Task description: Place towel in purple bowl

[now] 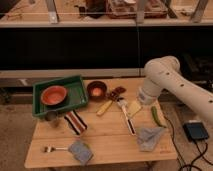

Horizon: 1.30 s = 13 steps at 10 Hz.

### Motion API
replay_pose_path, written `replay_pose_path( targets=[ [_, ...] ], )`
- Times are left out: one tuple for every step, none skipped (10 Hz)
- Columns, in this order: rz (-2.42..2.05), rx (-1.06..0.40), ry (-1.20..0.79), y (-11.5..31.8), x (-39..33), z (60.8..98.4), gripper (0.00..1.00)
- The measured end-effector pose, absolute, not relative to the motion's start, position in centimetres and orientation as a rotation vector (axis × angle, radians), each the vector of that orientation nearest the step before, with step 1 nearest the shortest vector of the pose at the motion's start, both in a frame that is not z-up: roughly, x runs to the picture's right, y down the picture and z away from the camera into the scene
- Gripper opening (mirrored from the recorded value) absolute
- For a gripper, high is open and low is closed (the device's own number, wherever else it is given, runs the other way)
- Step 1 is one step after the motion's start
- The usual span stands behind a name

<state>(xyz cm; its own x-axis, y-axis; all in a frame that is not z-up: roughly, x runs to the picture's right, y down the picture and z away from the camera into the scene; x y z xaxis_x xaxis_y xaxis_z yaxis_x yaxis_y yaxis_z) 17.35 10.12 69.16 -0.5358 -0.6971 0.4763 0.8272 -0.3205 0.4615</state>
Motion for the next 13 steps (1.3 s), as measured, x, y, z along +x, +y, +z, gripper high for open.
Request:
replay_pose_path(
  targets=[
    [-1.926,-0.247,-0.801,10.8,18.2,69.6,0.80],
    [-1.866,-0.272,-0.753,12.1,19.9,70.8,0.80],
    [-1.824,-0.295,-0.719,13.3,21.4,71.9,0.80],
    [-1.777,-0.320,-0.686,14.5,22.8,73.1,0.80],
    [-1.746,-0.351,-0.668,15.5,23.8,74.1,0.80],
    [-1.709,-0.392,-0.654,16.7,24.5,75.2,0.80],
    [-1.682,-0.419,-0.643,17.4,24.9,75.9,0.80],
    [-1.652,-0.456,-0.620,18.3,25.4,76.3,0.80],
    [-1.631,-0.476,-0.603,18.6,25.7,76.2,0.80],
    [-1.611,-0.489,-0.591,18.7,25.9,75.9,0.80],
    [-1.582,-0.503,-0.580,19.0,26.3,75.6,0.80],
    [-1.553,-0.518,-0.581,19.9,26.6,75.4,0.80],
    [-1.533,-0.533,-0.584,20.8,26.6,75.5,0.80]
  ],
)
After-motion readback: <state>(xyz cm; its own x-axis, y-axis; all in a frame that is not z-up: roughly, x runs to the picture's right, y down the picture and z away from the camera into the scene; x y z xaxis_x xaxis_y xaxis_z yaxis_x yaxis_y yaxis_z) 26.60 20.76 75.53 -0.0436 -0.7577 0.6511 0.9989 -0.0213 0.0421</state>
